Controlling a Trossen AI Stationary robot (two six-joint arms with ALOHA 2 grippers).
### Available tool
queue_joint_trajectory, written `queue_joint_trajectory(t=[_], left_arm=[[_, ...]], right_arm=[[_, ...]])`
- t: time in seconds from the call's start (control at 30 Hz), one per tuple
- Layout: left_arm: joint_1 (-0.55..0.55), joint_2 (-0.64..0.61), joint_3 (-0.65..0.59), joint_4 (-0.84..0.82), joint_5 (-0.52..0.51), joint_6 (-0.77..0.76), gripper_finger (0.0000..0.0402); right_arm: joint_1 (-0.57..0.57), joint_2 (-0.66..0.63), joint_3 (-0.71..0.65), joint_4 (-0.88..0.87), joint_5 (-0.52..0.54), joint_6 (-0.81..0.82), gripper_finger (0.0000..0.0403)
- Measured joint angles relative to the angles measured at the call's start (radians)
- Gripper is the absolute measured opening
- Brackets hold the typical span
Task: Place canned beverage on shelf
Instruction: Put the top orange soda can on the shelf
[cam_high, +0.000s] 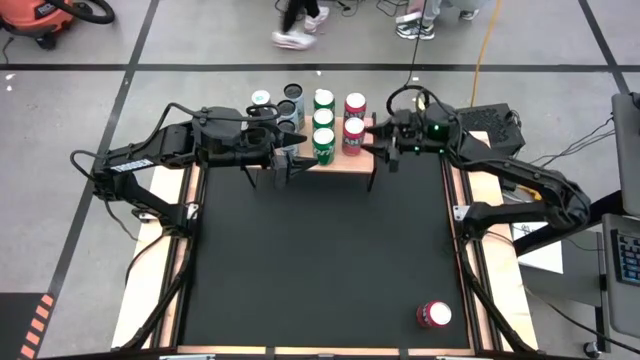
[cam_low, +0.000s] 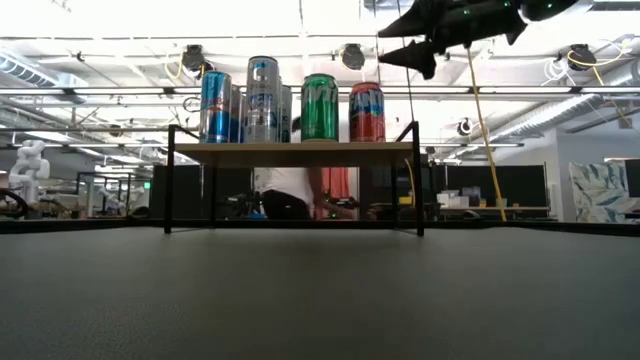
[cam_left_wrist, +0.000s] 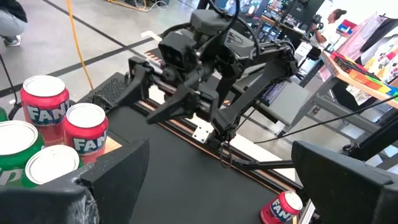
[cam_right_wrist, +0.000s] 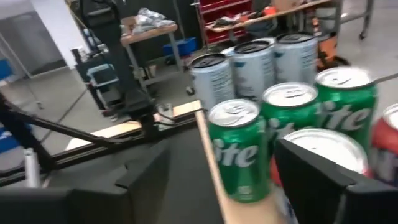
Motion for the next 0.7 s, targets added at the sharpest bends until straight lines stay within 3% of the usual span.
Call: queue_joint_trajectory(t=[0.13, 0.33, 0.7], left_arm=[[-0.001, 0.0, 0.0, 0.0, 0.0, 0.0, 0.0391], [-0.001, 0.0, 0.0, 0.0, -0.001, 0.005, 0.0391], [-0.001, 0.0, 0.0, 0.0, -0.033, 0.025, 0.0391]], right_arm=[[0.049, 0.0, 0.0, -0.038, 0.012, 0.039, 0.0218], [0.095, 0.025, 0.0, -0.165, 0.133, 0.007, 0.0135], [0.096, 0.144, 0.0, -0.17, 0.187, -0.059, 0.0008]])
